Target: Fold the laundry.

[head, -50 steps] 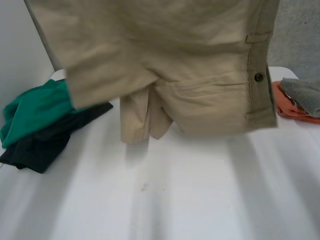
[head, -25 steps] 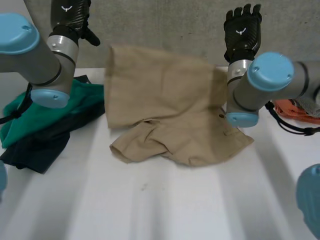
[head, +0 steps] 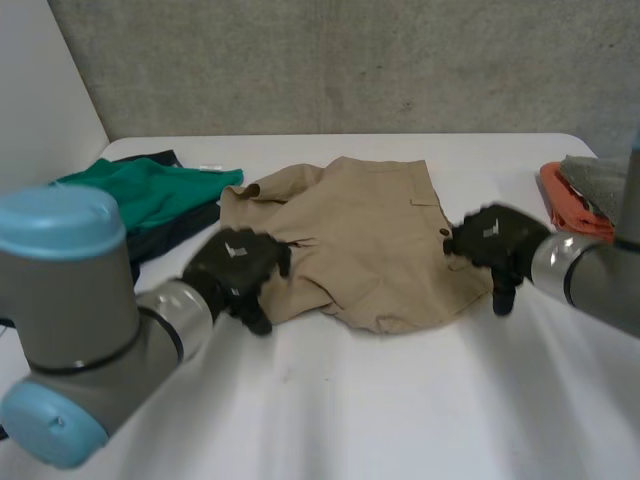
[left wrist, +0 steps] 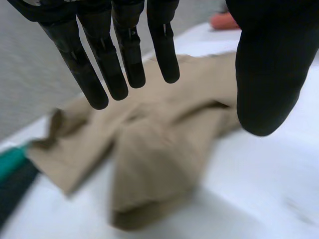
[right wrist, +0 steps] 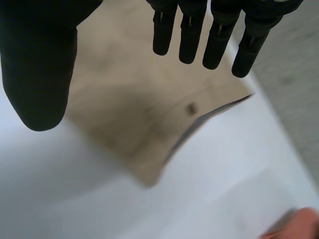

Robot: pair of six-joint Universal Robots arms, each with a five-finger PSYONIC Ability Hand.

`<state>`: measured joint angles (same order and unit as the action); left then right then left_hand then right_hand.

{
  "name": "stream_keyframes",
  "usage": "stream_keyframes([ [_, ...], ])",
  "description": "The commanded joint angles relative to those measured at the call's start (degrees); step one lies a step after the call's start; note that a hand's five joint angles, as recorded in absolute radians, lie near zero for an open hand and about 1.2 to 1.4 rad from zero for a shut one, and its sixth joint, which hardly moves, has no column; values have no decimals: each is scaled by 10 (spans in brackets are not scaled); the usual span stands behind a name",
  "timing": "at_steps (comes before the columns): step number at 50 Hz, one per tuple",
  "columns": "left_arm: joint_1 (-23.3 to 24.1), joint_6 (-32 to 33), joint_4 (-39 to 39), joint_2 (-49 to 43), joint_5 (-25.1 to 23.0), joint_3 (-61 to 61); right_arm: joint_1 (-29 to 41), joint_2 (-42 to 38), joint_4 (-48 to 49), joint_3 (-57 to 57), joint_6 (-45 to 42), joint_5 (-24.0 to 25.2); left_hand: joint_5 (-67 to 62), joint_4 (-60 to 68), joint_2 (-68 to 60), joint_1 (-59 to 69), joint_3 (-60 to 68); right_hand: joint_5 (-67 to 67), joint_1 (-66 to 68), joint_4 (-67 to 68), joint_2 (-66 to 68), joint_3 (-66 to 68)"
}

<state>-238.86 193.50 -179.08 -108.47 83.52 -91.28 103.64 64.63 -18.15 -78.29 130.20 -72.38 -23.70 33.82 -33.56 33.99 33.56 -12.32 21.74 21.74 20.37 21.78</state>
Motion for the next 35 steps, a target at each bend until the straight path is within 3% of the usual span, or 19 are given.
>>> stream_keyframes([
  [1, -5, 21, -57, -81, -2, 7, -21, -35, 111, -92, -26, 12, 1, -2, 0, -4, 0, -52, 58, 58, 71, 57],
  [8, -18, 57, -90, -163, 29, 65, -22, -67, 260, -123, 7, 7, 16, -17, 15, -19, -15, -67, 73, 73, 86, 72],
  [14, -14, 121, -102, -228, 45, 102, -17, -90, 319, -122, 36, 6, -46, 45, -47, 43, 47, -206, 212, 212, 226, 212],
  [16, -16, 136, -110, -239, 48, 109, -16, -93, 326, -122, 42, 6, -128, 127, -129, 125, 129, -277, 283, 283, 296, 282],
  [17, -18, 149, -121, -243, 49, 110, -15, -93, 333, -122, 44, 6, -303, 302, -305, 300, 305, -422, 428, 428, 442, 427],
  [18, -18, 152, -125, -242, 50, 110, -15, -93, 337, -122, 44, 6, -380, 379, -381, 377, 381, -540, 546, 546, 560, 545],
  [19, -18, 156, -131, -238, 52, 109, -14, -92, 341, -122, 47, 5, -462, 461, -464, 459, 464, -576, 582, 582, 596, 582],
  [26, -4, 137, -135, -116, 80, 47, -15, -61, 348, -141, 51, -3, -463, 462, -464, 460, 464, -577, 583, 583, 596, 582],
  [35, -9, 51, -130, 55, 57, -12, -15, 24, 278, -152, 44, 6, -463, 462, -464, 460, 464, -577, 583, 583, 596, 582],
])
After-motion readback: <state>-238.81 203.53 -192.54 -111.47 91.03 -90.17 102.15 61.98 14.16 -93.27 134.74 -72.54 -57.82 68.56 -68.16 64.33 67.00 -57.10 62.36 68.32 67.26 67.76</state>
